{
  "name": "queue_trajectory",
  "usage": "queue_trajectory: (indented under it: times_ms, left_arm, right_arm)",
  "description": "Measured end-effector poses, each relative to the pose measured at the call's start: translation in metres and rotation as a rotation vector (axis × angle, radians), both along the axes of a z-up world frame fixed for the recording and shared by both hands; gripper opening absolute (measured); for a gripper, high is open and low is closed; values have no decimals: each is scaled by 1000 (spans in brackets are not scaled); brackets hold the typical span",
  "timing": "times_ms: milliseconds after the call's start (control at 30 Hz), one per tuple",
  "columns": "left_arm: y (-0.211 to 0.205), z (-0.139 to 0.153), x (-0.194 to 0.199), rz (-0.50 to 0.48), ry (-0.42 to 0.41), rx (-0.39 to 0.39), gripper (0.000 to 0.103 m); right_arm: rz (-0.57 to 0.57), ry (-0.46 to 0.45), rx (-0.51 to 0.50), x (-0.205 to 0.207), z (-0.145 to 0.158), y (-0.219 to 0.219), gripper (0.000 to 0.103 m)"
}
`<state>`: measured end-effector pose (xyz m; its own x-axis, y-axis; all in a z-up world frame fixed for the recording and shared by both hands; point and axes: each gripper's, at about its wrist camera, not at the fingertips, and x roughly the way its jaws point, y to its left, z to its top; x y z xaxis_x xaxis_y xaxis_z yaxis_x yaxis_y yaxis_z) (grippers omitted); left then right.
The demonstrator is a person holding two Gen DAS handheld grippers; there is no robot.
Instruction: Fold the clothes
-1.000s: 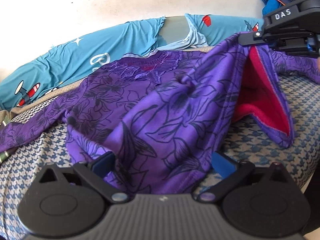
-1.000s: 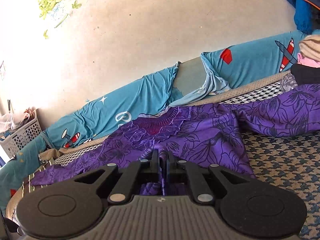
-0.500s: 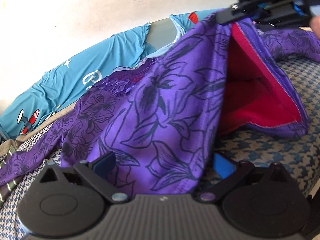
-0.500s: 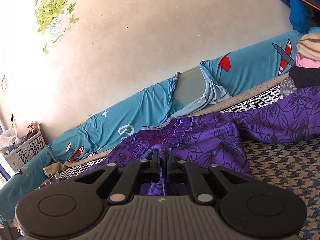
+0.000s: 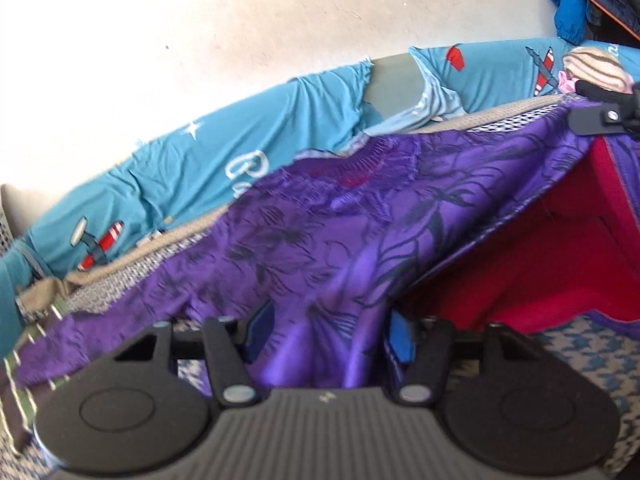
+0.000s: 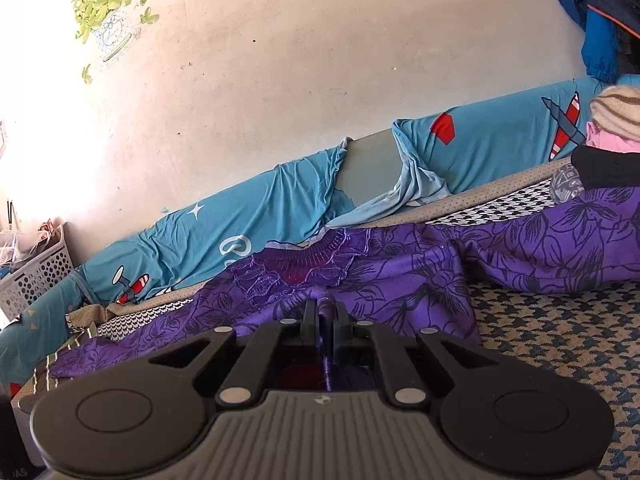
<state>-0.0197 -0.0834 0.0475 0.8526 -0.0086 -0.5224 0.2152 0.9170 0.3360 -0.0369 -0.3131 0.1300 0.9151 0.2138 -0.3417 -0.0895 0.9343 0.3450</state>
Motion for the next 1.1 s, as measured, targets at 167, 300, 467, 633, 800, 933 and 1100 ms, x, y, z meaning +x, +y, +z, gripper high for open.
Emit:
queue_trajectory:
  times_ms: [167, 300, 467, 633, 800, 933, 1100]
  left_arm:
    - [11, 14, 22, 18, -56, 62, 70]
    - [18, 19, 45, 33, -60, 70, 72]
    - [27, 13, 64, 78, -59, 44, 77]
    - [36, -8, 87, 155, 8, 68, 80]
    - [49, -23, 113, 242, 111, 34, 84]
    - [47, -28, 121, 243, 132, 23, 85]
    - [37, -25, 122, 223, 141, 2, 87]
  right_arm:
    - [-2, 13, -11, 7, -4, 8, 7]
    - [-7, 37, -51, 19, -10, 18, 7]
    - [2, 22, -87, 37, -11, 29, 7]
    - [-11, 90, -62, 57, -19, 32, 17]
    - [28, 91, -155, 49, -21, 41, 25]
    - [121, 50, -226, 30, -15, 51, 27]
    - [300, 53, -276, 3, -18, 65, 27]
